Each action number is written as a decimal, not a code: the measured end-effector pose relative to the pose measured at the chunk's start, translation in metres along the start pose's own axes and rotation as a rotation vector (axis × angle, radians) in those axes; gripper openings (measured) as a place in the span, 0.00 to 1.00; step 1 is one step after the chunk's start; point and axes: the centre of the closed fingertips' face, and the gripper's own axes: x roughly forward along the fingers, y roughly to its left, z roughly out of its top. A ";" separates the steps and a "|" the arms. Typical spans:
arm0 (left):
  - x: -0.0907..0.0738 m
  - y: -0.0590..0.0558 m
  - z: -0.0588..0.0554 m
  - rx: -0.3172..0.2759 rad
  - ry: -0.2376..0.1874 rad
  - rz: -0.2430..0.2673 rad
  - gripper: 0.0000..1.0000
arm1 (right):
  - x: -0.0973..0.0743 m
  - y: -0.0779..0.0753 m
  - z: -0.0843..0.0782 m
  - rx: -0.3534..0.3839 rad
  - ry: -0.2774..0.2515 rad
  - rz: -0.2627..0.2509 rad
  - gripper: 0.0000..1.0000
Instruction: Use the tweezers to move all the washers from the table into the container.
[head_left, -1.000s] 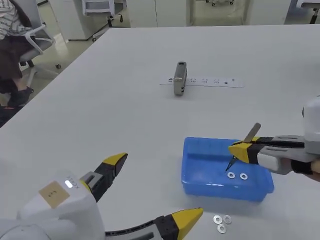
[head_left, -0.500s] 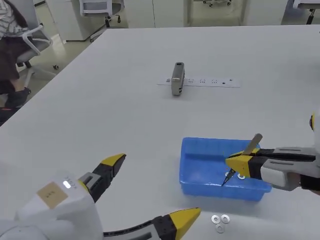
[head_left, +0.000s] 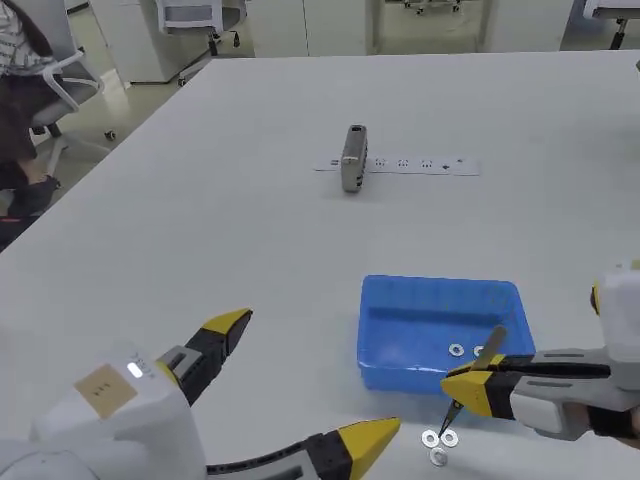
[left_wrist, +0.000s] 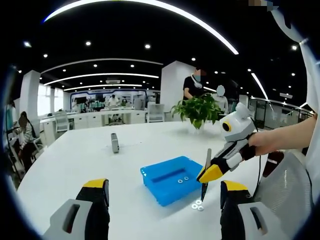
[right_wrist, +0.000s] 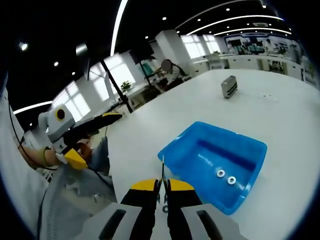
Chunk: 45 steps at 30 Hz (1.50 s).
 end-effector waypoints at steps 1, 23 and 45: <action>0.000 0.000 0.000 -0.001 0.000 0.000 0.94 | 0.002 -0.001 -0.004 0.007 0.008 0.002 0.04; 0.001 -0.001 -0.001 0.008 0.010 -0.005 0.93 | 0.011 0.001 -0.024 -0.122 0.079 -0.009 0.04; 0.001 -0.001 -0.002 0.016 0.012 -0.004 0.93 | 0.019 0.021 -0.034 -0.470 0.135 -0.037 0.02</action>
